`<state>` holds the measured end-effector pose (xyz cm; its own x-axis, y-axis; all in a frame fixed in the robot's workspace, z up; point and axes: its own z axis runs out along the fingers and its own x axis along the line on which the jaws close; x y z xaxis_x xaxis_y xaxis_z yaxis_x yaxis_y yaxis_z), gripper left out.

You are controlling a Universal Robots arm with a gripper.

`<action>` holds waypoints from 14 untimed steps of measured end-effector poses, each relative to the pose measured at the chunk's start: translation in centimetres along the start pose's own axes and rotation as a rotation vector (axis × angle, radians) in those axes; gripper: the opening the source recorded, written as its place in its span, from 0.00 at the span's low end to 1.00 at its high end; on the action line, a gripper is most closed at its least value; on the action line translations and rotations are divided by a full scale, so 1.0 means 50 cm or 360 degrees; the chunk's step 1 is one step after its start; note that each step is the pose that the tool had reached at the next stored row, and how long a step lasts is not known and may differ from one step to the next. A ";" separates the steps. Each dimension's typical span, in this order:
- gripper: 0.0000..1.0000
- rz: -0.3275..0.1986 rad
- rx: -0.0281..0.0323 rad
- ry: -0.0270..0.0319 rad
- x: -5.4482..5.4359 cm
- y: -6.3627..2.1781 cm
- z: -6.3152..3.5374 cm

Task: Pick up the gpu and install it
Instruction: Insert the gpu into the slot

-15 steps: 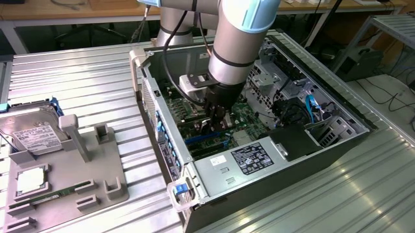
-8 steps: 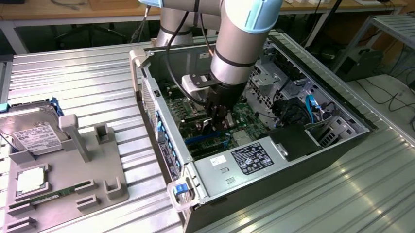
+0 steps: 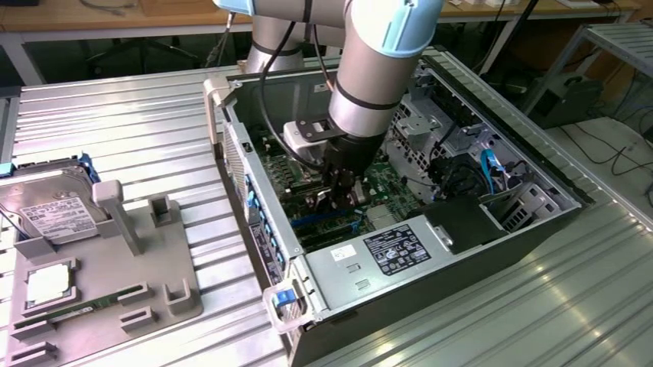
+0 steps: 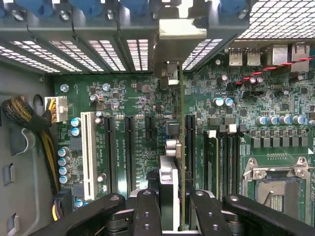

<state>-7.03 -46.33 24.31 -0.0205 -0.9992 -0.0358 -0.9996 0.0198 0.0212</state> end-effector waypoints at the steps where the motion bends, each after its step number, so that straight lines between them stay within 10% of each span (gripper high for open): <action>1: 0.28 0.0000 -0.00006 0.00003 0.000 0.000 0.000; 14: 0.28 0.0000 -0.00018 0.00002 0.001 0.017 0.003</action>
<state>-7.89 -46.34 24.18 -0.0206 -0.9992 -0.0356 -0.9996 0.0198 0.0223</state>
